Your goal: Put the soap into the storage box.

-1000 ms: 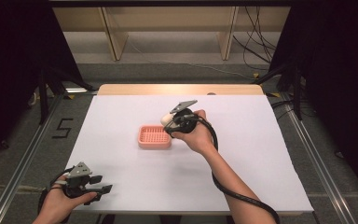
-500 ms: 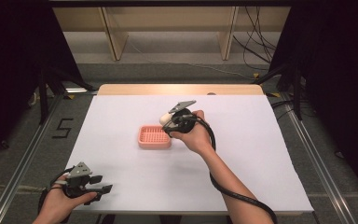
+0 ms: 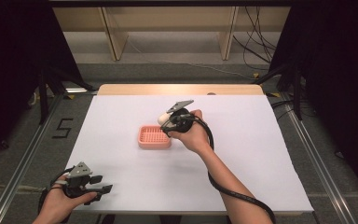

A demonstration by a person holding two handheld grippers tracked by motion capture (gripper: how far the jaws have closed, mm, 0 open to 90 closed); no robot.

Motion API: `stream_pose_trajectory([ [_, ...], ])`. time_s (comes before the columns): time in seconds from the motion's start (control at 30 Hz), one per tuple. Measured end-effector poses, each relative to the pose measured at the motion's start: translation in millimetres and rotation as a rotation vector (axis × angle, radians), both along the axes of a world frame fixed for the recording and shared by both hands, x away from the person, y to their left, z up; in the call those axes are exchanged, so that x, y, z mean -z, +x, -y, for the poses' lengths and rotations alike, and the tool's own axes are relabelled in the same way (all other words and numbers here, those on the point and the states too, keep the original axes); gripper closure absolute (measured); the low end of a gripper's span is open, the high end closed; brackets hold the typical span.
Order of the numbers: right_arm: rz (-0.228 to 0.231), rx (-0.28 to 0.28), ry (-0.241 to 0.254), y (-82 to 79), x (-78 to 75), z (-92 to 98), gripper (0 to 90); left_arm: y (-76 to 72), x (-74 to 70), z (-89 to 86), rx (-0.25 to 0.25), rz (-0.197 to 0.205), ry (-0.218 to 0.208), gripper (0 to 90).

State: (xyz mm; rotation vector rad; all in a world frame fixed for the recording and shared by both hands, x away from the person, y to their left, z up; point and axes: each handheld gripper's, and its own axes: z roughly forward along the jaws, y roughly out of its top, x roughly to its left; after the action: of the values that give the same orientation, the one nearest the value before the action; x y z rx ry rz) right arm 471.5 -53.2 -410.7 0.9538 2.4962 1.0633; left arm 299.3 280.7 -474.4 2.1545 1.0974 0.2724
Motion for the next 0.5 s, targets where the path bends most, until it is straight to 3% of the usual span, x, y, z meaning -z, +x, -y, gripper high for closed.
stream_pose_trajectory([
  [0.03, 0.022, -0.031, -0.004, 2.2, 0.3, 0.5, 50.5, 0.0, 0.0, 0.1, 0.000, 0.000, -0.001, 41.3],
  [0.1, 0.053, -0.043, -0.007, 4.3, 1.0, 0.1, 50.5, 0.0, 0.0, 0.1, -0.001, 0.000, -0.002, 41.3],
  [0.23, 0.019, -0.027, 0.001, 2.5, 0.4, -1.8, 50.5, -0.1, 0.2, 0.4, -0.004, 0.001, -0.006, 41.3],
  [0.3, 0.047, -0.036, 0.000, 4.0, 2.6, -3.0, 50.4, 0.0, 0.2, 0.3, -0.003, 0.001, -0.005, 41.3],
  [0.5, 0.030, -0.040, -0.004, 4.4, 2.8, -5.2, 50.4, 0.0, 0.1, 0.4, -0.003, 0.001, -0.005, 41.3],
])
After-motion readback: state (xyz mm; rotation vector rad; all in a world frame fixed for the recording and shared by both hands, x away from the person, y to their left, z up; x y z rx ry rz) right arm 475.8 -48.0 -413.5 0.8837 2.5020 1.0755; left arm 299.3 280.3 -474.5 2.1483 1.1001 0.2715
